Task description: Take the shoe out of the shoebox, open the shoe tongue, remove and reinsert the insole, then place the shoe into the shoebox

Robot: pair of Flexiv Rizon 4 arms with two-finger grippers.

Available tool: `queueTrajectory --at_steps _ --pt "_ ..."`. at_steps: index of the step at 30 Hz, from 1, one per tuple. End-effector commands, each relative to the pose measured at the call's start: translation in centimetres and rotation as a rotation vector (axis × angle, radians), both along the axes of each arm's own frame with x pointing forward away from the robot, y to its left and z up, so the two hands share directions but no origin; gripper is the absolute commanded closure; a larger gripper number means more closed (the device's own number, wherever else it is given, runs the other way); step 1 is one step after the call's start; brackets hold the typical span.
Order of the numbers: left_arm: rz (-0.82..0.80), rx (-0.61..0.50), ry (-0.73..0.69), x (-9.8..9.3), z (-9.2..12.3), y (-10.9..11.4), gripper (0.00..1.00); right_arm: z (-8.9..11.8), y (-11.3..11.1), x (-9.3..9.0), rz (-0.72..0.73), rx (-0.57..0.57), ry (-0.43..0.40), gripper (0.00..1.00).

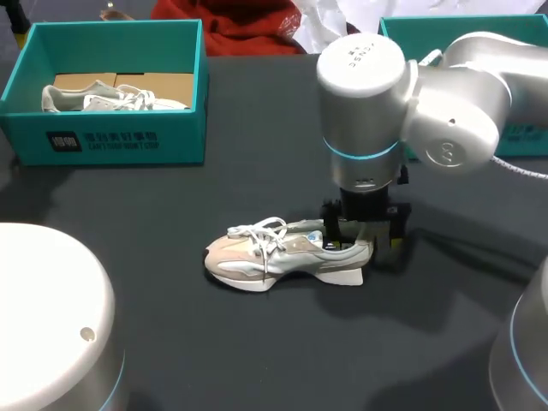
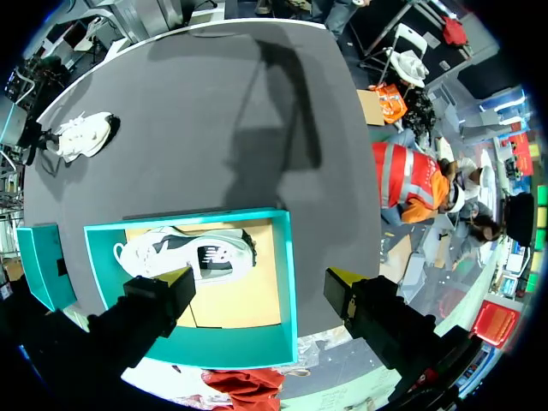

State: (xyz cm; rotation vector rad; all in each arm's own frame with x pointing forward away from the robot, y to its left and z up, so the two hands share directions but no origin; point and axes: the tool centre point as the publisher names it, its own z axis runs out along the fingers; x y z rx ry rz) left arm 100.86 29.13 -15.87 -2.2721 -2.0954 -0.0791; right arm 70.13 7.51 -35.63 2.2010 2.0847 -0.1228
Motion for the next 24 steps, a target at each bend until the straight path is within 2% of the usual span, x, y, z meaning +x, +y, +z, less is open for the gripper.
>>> queueTrajectory --at_steps 1,6,13,19,20,24 --pt "-0.001 0.002 0.0 0.0 0.0 0.0 0.0 3.2 -1.6 -0.6 0.033 0.074 -0.024 0.0" --pt "-0.001 0.002 0.0 0.0 0.0 0.0 0.0 6.3 -2.0 -0.5 0.155 0.177 -0.033 0.0" --pt "-0.001 0.002 0.0 0.0 0.0 0.0 0.0 10.8 -2.6 -0.9 0.392 0.228 -0.031 0.0" --pt "-0.001 0.002 0.0 0.0 0.0 0.0 0.0 12.8 -3.1 -0.9 0.605 0.237 -0.012 0.0" --pt "-0.001 0.002 0.0 0.0 0.0 0.0 0.0 13.1 -3.3 -0.9 0.68 0.253 -0.015 0.0" --pt "-0.001 0.002 0.0 0.0 0.0 0.0 0.0 13.7 -3.6 -1.1 0.804 0.223 -0.027 0.0"
